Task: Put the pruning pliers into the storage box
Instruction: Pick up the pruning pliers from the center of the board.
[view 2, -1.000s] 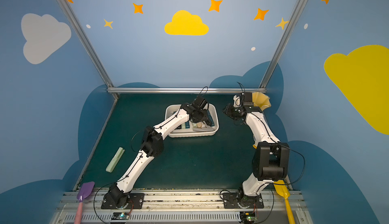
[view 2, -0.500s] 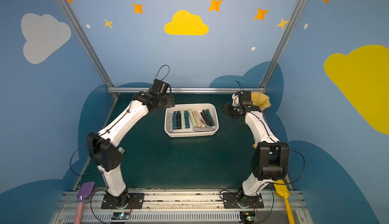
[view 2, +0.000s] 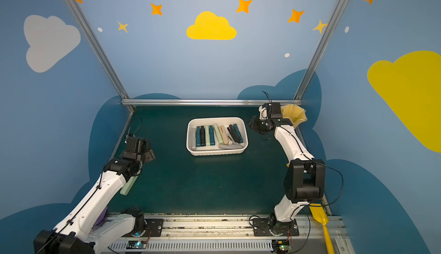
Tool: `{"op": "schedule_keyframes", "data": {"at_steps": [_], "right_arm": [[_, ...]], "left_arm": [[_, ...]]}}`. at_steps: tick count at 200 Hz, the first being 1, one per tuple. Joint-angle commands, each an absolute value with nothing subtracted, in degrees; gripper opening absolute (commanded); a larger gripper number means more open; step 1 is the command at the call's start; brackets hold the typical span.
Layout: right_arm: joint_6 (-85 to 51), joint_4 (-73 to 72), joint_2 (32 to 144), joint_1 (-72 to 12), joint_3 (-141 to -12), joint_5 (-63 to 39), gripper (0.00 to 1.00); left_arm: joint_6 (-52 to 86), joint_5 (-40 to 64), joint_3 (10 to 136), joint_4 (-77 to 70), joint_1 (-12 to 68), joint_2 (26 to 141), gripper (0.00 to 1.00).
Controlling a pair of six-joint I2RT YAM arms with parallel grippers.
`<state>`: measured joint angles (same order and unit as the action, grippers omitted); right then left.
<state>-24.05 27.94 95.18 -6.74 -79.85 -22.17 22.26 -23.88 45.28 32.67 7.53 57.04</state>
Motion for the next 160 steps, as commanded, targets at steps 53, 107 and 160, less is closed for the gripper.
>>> {"op": "schedule_keyframes", "data": {"at_steps": [53, 107, 160], "right_arm": [[-24.70, 26.28, 94.75, -6.36, -79.00, -22.94, 0.54], [-25.56, 25.30, 94.77, -5.38, -78.11, -24.11, 0.54], [-25.88, 25.28, 93.26, -4.93, -76.58, -23.60, 0.54]], "left_arm": [[-13.03, 4.45, 53.07, 45.56, -13.01, 65.46, 0.79], [-32.65, 10.54, 53.47, 57.21, -17.25, 69.09, 0.79], [-43.88, 1.89, 46.06, 54.86, -23.32, 67.18, 0.79]]}}
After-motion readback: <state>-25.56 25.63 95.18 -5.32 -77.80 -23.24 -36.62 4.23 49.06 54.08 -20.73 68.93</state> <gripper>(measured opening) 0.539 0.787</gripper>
